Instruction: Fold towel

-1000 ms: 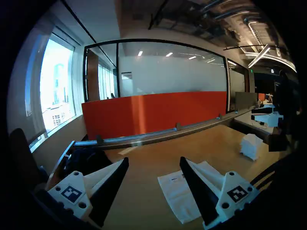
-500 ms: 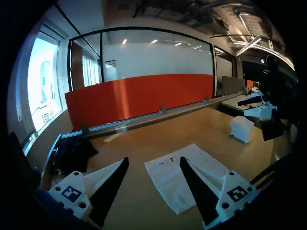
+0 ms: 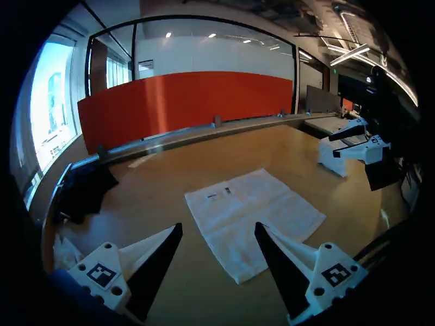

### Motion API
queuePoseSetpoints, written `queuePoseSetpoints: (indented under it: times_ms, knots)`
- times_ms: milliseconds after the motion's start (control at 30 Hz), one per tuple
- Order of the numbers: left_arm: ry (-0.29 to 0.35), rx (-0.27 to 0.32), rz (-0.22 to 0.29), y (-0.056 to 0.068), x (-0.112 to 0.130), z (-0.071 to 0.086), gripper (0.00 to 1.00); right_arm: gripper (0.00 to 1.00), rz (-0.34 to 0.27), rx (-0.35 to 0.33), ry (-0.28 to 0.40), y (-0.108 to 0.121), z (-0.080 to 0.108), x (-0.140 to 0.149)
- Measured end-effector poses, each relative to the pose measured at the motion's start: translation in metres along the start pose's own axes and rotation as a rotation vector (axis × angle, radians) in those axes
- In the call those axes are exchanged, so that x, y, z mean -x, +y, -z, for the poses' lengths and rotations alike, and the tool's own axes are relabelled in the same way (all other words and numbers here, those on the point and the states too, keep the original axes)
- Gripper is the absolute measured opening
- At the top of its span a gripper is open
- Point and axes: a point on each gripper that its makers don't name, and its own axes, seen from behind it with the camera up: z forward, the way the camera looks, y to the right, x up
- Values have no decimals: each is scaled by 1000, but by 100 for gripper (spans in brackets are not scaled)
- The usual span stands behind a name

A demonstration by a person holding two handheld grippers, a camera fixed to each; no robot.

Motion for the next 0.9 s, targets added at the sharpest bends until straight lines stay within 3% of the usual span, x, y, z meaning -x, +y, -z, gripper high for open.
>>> queuePoseSetpoints:
  times_ms: [433, 900]
  knots:
    - [-129, 42, 7, 19, 69, -26, 98, 95, 30, -53, -117, -18, -25, 71]
    - [-233, 80, -16, 30, 113, -50, 98, 95, 49, -115, -231, -45, -40, 134]
